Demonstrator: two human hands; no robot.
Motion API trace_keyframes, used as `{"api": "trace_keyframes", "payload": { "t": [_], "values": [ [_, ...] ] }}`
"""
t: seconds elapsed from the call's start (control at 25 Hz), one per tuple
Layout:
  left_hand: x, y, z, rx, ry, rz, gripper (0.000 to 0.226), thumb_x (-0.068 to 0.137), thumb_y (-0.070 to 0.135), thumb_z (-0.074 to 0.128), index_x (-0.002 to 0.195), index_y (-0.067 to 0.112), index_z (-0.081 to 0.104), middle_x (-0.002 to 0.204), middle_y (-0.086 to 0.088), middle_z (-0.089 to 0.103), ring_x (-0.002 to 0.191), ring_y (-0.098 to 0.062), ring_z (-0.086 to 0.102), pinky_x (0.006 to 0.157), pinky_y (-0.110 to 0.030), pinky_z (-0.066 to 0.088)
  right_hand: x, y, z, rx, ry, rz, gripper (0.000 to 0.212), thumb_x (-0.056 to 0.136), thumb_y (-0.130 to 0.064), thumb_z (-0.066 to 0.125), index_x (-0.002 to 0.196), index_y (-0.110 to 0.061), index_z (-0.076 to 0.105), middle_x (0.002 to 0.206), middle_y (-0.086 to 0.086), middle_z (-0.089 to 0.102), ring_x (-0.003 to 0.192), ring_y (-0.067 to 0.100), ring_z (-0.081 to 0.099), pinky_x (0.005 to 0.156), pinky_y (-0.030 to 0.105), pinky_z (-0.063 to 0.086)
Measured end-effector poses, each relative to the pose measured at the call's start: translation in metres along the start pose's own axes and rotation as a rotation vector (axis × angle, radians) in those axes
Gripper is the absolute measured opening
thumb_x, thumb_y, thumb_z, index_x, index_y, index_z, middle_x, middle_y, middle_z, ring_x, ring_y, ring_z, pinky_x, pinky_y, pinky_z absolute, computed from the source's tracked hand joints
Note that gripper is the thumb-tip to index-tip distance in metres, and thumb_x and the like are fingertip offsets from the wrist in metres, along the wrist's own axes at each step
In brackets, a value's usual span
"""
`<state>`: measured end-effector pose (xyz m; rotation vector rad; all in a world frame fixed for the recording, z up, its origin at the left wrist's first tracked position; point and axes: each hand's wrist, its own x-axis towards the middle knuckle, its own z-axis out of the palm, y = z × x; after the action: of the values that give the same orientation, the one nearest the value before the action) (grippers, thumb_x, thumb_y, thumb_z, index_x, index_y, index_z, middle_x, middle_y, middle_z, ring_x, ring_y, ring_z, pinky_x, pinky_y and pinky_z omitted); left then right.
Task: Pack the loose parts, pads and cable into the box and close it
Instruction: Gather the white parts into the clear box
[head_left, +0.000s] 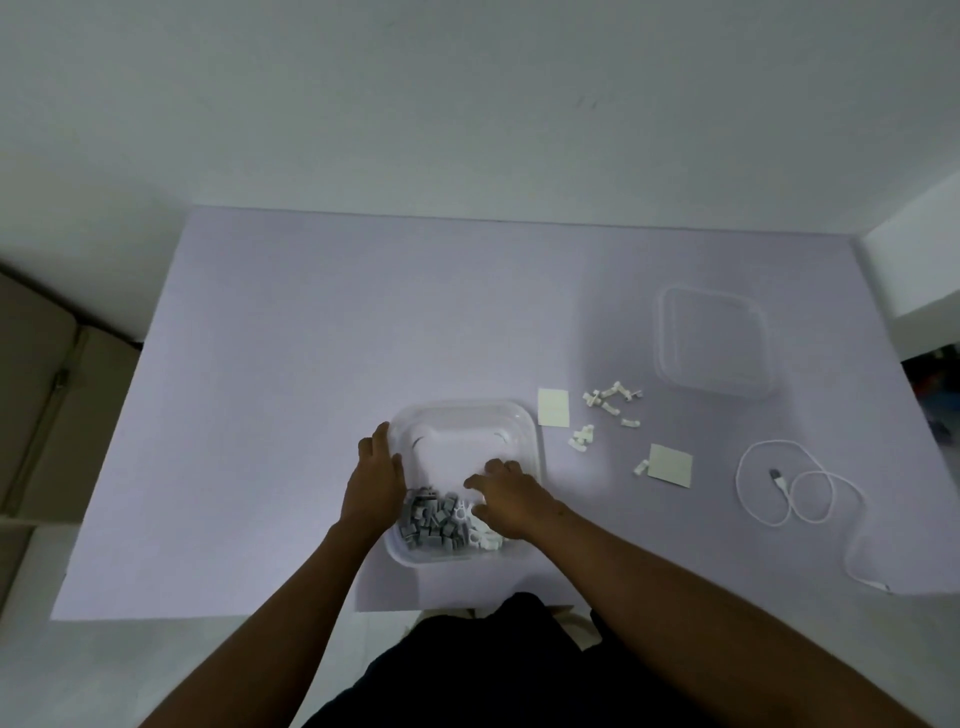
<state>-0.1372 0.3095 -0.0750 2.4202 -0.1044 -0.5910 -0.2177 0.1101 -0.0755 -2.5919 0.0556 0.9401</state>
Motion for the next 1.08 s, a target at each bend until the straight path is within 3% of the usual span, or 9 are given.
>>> {"api": "trace_keyframes", "payload": {
  "t": [0.16,0.36,0.48,0.64,0.8,0.92,1.08],
  "values": [
    [-0.004,0.001,-0.004,0.022,0.1,0.046,0.069,0.096,0.039,0.053,0.149,0.013,0.019,0.144,-0.02,0.035,0.122,-0.039,0.051,0.092,-0.052,0.051,-0.006,0.001,-0.003,0.077,0.024,0.003,0.043,0.099,-0.029,0.051,0.142,-0.02,0.049,0.143,0.017,0.042,0.129,0.037,0.041,0.102,0.047,0.045],
    [0.0,0.042,-0.002,0.062,0.313,0.228,0.058,0.093,0.035,0.058,0.141,0.009,0.038,0.136,-0.018,0.047,0.125,-0.033,0.045,0.099,-0.049,0.041,-0.025,0.024,-0.036,0.432,0.466,0.017,0.021,0.097,-0.021,0.054,0.116,-0.018,0.063,0.121,0.003,0.057,0.103,0.021,0.06,0.089,0.033,0.05],
    [0.008,0.102,0.018,0.014,0.272,0.424,0.044,0.092,0.026,0.061,0.131,0.009,0.049,0.125,-0.013,0.055,0.113,-0.028,0.055,0.093,-0.041,0.046,-0.033,0.078,-0.046,0.471,0.641,0.198,0.016,0.092,-0.015,0.058,0.107,-0.018,0.062,0.112,0.006,0.058,0.097,0.026,0.061,0.085,0.038,0.052],
    [0.015,0.175,0.077,0.149,-0.018,0.646,0.034,0.093,0.025,0.058,0.125,0.015,0.056,0.114,-0.009,0.06,0.093,-0.026,0.064,0.077,-0.036,0.054,-0.053,0.161,-0.036,0.341,0.543,0.452,0.032,0.091,-0.014,0.061,0.123,-0.018,0.06,0.12,0.011,0.055,0.106,0.028,0.059,0.089,0.037,0.051],
    [0.019,0.209,0.151,0.479,-0.261,0.541,0.041,0.096,0.025,0.051,0.136,0.018,0.046,0.121,-0.013,0.055,0.098,-0.032,0.064,0.08,-0.039,0.055,-0.061,0.21,-0.01,0.271,0.47,0.445,0.039,0.087,-0.012,0.067,0.124,-0.021,0.061,0.121,0.008,0.057,0.105,0.024,0.061,0.087,0.036,0.057],
    [0.024,0.202,0.185,0.576,-0.248,0.414,0.052,0.098,0.029,0.052,0.145,0.019,0.033,0.132,-0.016,0.046,0.103,-0.035,0.062,0.084,-0.041,0.055,-0.055,0.226,0.001,0.316,0.419,0.367,0.037,0.085,-0.004,0.065,0.119,-0.017,0.065,0.118,0.009,0.059,0.101,0.025,0.062,0.086,0.037,0.057],
    [0.032,0.195,0.207,0.567,-0.178,0.409,0.047,0.097,0.027,0.054,0.14,0.018,0.039,0.129,-0.016,0.049,0.096,-0.033,0.065,0.078,-0.038,0.057,-0.044,0.24,-0.001,0.327,0.403,0.233,0.027,0.089,-0.003,0.061,0.113,-0.009,0.069,0.115,0.013,0.058,0.097,0.028,0.062,0.085,0.039,0.056]
  ]
}}
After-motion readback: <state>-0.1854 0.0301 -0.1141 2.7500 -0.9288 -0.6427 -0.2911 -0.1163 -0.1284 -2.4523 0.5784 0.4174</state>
